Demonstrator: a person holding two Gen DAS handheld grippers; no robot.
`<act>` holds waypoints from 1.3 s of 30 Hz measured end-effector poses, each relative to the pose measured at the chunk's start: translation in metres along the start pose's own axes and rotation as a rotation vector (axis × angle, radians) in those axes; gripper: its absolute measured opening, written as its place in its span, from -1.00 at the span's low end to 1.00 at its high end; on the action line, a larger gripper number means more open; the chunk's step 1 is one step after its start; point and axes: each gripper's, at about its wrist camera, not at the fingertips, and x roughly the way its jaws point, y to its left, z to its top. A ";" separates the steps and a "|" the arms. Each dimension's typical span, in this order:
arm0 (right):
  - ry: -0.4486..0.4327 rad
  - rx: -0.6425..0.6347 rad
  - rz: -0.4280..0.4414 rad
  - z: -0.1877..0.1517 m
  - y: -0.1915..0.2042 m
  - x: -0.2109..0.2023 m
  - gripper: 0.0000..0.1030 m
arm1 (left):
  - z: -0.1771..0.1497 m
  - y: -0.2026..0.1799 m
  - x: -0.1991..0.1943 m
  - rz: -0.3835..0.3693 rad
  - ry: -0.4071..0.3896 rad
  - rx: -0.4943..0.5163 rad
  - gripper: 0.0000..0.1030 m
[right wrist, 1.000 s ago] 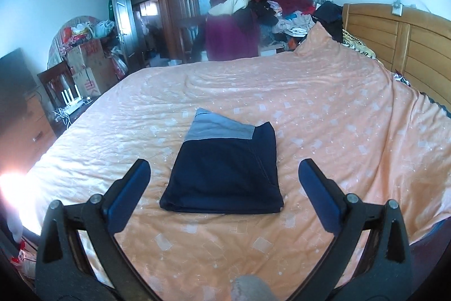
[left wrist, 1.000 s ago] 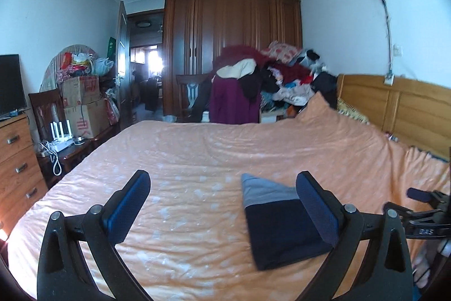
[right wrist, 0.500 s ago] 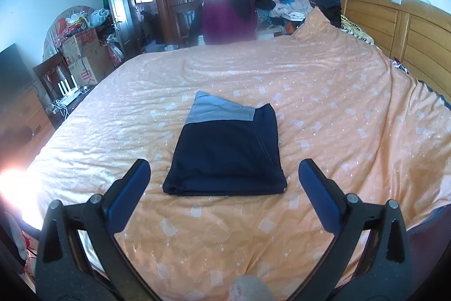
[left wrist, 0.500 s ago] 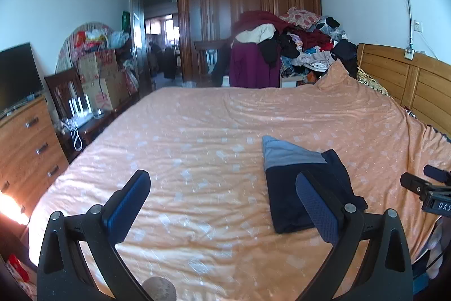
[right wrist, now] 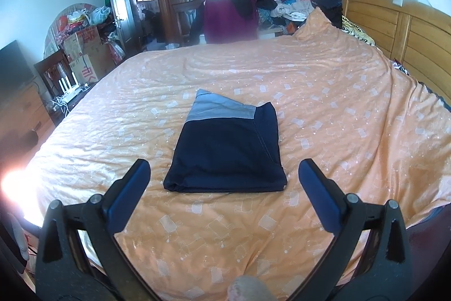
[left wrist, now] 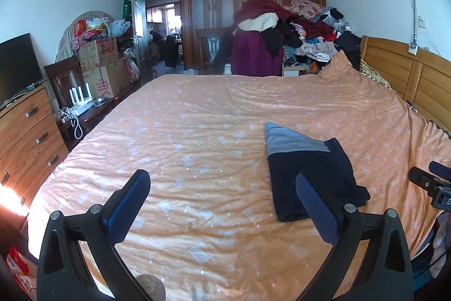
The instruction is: Fold small clothes
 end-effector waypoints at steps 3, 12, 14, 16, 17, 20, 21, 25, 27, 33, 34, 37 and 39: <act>0.005 -0.001 -0.008 0.001 0.002 0.000 1.00 | 0.002 -0.004 -0.005 -0.003 -0.016 0.015 1.00; -0.004 -0.015 -0.065 0.005 0.003 -0.003 1.00 | 0.008 -0.022 -0.008 -0.034 -0.023 0.054 1.00; 0.000 -0.019 -0.074 0.006 0.003 -0.002 1.00 | 0.011 -0.026 -0.009 -0.052 -0.028 0.055 1.00; 0.005 -0.020 -0.081 0.007 0.003 -0.002 1.00 | 0.013 -0.030 -0.010 -0.062 -0.032 0.059 1.00; 0.010 -0.016 -0.076 0.007 0.002 -0.002 1.00 | 0.015 -0.032 -0.011 -0.065 -0.038 0.064 1.00; 0.017 -0.010 -0.073 0.008 0.000 -0.001 1.00 | 0.017 -0.036 -0.014 -0.075 -0.047 0.069 1.00; 0.016 -0.013 -0.078 0.009 0.001 -0.001 1.00 | 0.018 -0.038 -0.014 -0.078 -0.048 0.071 1.00; 0.014 -0.004 -0.070 0.011 0.000 -0.003 1.00 | 0.021 -0.041 -0.016 -0.087 -0.053 0.075 1.00; 0.013 -0.001 -0.068 0.012 -0.001 -0.003 1.00 | 0.023 -0.042 -0.016 -0.092 -0.055 0.077 1.00; 0.008 -0.017 -0.094 0.011 0.000 -0.004 1.00 | 0.026 -0.047 -0.019 -0.103 -0.064 0.080 1.00; 0.008 -0.017 -0.092 0.012 -0.001 -0.004 1.00 | 0.026 -0.047 -0.019 -0.104 -0.064 0.080 1.00; 0.020 -0.007 -0.072 0.012 -0.002 -0.003 1.00 | 0.026 -0.048 -0.019 -0.101 -0.059 0.081 1.00; 0.026 -0.004 -0.060 0.010 -0.003 -0.003 1.00 | 0.025 -0.049 -0.019 -0.099 -0.053 0.085 1.00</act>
